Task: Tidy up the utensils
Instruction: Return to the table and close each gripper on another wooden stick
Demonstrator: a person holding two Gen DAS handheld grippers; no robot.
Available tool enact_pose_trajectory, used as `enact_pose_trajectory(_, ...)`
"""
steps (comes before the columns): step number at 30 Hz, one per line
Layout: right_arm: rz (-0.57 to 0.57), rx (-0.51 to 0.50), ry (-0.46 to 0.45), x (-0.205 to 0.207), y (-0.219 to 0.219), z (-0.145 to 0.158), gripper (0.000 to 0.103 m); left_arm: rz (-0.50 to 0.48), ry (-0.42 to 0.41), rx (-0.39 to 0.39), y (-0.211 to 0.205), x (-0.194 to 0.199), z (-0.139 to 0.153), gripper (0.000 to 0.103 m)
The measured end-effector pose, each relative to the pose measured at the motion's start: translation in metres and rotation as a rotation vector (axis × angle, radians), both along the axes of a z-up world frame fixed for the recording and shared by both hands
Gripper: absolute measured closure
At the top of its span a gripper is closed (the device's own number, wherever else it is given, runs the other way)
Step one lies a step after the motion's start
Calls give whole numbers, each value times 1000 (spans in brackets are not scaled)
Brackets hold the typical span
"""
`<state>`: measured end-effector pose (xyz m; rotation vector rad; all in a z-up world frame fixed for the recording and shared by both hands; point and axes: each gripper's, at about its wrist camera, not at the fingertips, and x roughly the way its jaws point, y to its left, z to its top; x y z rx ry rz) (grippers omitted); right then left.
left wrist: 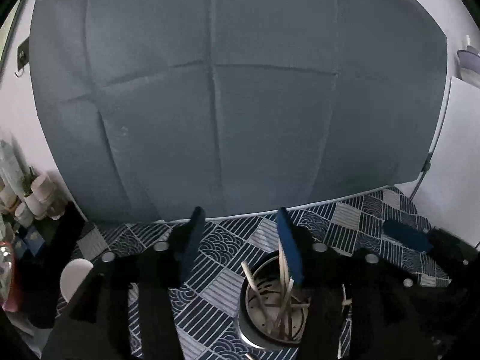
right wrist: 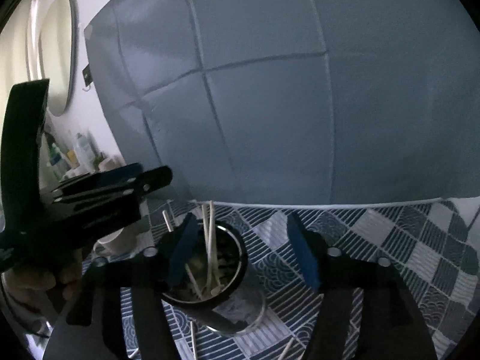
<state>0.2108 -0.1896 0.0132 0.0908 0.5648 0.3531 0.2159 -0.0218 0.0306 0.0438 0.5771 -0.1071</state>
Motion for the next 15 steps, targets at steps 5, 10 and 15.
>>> enact_pose_trajectory(5,-50,-28,-23,-11,-7,11,22,20,-15,14,4,-13,7,27)
enact_pose_trajectory(10,-82,-45,-13,-21,-18,12,18,61,0,49,6,-25,6,14)
enact_pose_trajectory(15,-128,-50,30,-29,-32,1,17,98,32,78,11,-32,-2,7)
